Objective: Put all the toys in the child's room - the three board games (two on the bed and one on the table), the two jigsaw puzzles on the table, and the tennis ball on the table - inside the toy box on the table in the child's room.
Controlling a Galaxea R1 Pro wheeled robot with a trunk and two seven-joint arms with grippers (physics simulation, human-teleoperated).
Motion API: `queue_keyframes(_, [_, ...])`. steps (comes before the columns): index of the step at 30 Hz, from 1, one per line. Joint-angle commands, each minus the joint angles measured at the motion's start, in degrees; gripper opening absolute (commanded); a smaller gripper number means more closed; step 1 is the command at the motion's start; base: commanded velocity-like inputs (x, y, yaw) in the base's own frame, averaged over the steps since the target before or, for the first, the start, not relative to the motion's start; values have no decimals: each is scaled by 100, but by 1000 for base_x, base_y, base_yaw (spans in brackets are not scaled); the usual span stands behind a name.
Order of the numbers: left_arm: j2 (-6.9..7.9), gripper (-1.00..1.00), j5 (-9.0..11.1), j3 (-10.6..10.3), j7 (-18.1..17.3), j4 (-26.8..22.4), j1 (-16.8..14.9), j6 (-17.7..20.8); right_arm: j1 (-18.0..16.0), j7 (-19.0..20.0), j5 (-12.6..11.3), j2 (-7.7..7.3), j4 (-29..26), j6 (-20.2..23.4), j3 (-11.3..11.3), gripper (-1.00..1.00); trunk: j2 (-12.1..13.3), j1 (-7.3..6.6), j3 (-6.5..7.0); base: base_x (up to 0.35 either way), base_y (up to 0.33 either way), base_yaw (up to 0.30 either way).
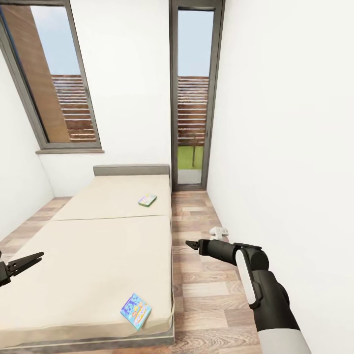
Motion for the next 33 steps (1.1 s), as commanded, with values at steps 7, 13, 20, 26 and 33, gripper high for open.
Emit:
queue_keyframes(7, [0, 100, -35, 15, -38, -2, -6, 35, -5, 5, -26, 6, -1, 39, -15, 100, -288, 155, -79, 0, 0, 0])
queue_keyframes(13, [0, 100, -35, 15, -38, -2, -6, 33, -5, 7, -25, 6, -1, 39, -15, 100, -528, 287, -131, 0, 0, 0])
queue_keyframes(20, [0, 100, -36, 16, -38, -2, -6, 28, -5, 8, -26, 6, -1, 39, -15, 100, -809, 441, -191, 0, 0, 0])
queue_keyframes(26, [0, 100, -36, 16, -38, -2, -6, 26, -5, 6, -25, 6, -1, 32, -15, 100, -1050, 572, -242, 0, 0, 0])
queue_keyframes(33, [0, 100, -36, 14, -38, -2, -6, 24, -4, 6, -24, 6, -1, 33, -15, 100, -1250, 682, -266, 0, 0, 10])
